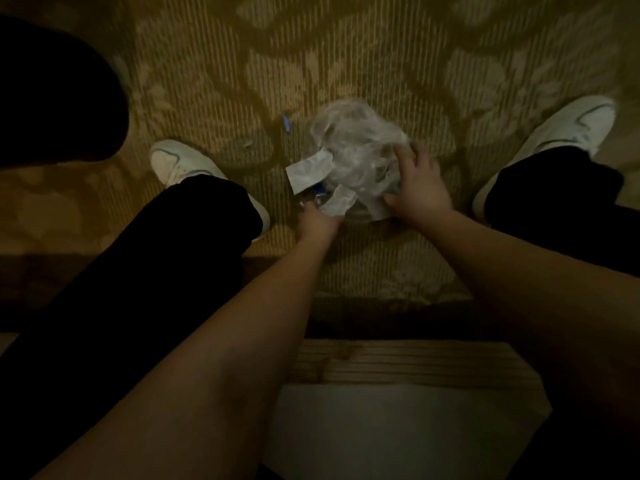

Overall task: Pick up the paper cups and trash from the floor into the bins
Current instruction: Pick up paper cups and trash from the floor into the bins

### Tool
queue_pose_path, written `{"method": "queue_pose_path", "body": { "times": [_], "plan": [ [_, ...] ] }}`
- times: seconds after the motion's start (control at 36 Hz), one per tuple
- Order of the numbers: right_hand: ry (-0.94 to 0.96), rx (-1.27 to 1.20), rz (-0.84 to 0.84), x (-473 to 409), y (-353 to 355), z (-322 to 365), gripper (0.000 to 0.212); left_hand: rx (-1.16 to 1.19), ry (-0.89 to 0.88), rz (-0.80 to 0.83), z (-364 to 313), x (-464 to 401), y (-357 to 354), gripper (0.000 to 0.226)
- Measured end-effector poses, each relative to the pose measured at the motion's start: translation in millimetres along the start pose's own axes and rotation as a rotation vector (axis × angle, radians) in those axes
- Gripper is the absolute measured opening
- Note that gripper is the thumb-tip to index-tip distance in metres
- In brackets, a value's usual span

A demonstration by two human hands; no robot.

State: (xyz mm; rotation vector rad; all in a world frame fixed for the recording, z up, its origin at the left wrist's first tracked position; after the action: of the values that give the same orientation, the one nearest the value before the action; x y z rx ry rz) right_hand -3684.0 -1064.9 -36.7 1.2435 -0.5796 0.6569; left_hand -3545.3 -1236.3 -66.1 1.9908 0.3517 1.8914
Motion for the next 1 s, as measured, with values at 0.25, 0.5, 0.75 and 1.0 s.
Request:
{"method": "queue_pose_path", "body": {
  "times": [0.25,0.5,0.75,1.0],
  "plan": [
    [0.094,0.104,-0.027,-45,-5,35,0.105,0.071,0.052,-0.126,3,-30,-18,0.059],
    [0.161,0.315,0.005,-67,-21,61,0.065,-0.358,-0.417,-0.349,-41,-22,33,0.020],
    [0.148,0.307,0.026,-75,-27,50,0.046,-0.509,-0.455,-0.276,-64,-74,43,0.035],
    [0.144,0.221,0.006,-78,-15,45,0.028,-0.378,-0.306,-0.277,-61,-85,33,0.047]
  ]
}}
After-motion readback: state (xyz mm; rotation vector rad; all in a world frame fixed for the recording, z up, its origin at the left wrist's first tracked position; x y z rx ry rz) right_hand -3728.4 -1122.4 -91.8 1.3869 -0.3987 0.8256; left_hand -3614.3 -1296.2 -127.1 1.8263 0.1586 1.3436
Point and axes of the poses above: each hand's wrist, its own x-axis away from the middle knuckle, its own y-axis out of the back of the hand, z = x × y, the point moved 9 cm from there along -x, towards the middle knuckle, and after that the axes turned 6 degrees about -z, right-handed, at the moved point
